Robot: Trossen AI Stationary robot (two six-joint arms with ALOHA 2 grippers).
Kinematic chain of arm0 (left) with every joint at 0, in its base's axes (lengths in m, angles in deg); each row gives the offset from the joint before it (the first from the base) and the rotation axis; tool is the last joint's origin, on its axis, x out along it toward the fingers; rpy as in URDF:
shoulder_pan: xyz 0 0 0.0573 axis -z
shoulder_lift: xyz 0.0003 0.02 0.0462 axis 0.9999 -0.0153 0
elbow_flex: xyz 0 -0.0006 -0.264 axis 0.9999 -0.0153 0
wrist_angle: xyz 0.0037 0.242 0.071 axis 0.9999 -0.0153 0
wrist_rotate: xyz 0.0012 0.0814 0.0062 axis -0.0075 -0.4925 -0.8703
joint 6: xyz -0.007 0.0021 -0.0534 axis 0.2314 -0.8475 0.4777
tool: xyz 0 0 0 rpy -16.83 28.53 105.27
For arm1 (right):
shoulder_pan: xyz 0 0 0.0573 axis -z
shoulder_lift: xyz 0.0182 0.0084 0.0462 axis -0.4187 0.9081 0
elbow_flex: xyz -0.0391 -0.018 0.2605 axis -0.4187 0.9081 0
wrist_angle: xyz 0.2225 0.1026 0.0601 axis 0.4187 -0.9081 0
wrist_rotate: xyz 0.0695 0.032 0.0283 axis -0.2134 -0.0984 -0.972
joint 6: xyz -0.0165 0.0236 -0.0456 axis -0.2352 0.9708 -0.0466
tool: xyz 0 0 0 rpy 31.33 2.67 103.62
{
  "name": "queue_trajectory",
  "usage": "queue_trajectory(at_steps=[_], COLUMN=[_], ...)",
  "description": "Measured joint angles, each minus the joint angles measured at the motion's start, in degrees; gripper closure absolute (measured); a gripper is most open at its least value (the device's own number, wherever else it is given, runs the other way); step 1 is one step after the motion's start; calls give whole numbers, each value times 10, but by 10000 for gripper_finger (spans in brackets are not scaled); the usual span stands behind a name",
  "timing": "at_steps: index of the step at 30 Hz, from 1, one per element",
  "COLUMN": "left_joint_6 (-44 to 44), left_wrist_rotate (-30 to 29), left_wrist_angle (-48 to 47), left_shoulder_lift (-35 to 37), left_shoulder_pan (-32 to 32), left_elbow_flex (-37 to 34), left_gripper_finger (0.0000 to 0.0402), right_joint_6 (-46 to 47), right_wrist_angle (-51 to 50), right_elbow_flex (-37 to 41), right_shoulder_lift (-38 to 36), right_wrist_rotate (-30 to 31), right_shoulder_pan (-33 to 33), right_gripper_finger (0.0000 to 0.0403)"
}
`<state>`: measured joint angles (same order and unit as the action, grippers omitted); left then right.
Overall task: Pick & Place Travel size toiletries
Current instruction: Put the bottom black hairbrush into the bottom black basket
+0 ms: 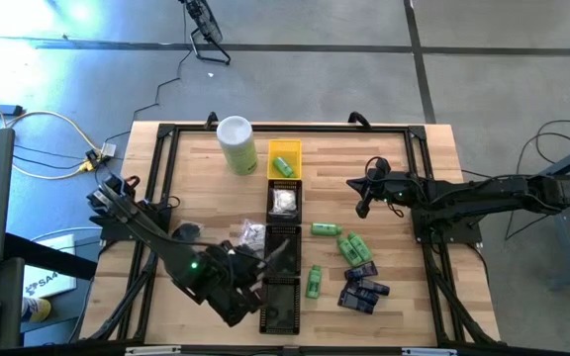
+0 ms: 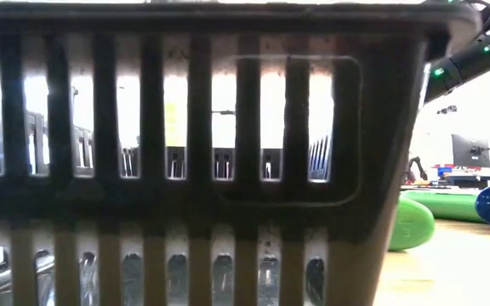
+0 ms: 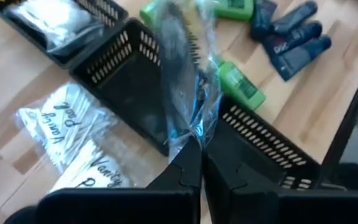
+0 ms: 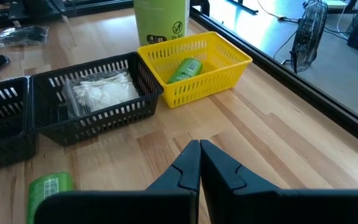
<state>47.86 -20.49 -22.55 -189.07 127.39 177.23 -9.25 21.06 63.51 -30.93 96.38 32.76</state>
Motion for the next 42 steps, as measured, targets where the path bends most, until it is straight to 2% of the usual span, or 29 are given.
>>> queue_trajectory(at_steps=[9, 15, 28, 37, 42], left_joint_6=[-11, -38, -11, 32, 47], left_wrist_rotate=[13, 25, 96, 161, 173], left_wrist_angle=[79, 151, 205, 189, 187], left_shoulder_lift=[-18, -40, -86, -93, -93], left_shoulder_pan=[0, 0, 8, 11, 12], left_elbow_flex=[0, 1, 2, 0, 0], left_gripper_finger=[401, 401, 401, 401, 401], right_joint_6=[0, 2, 2, 2, 1], right_wrist_angle=[-1, -3, -13, -12, -13], right_elbow_flex=[0, 0, 0, 0, 0], right_shoulder_lift=[0, 0, 0, 0, 0], right_wrist_rotate=[-6, -54, -60, -60, -60], right_shoulder_pan=[0, 0, 0, 0, 0], right_gripper_finger=[400, 400, 400, 401, 401])
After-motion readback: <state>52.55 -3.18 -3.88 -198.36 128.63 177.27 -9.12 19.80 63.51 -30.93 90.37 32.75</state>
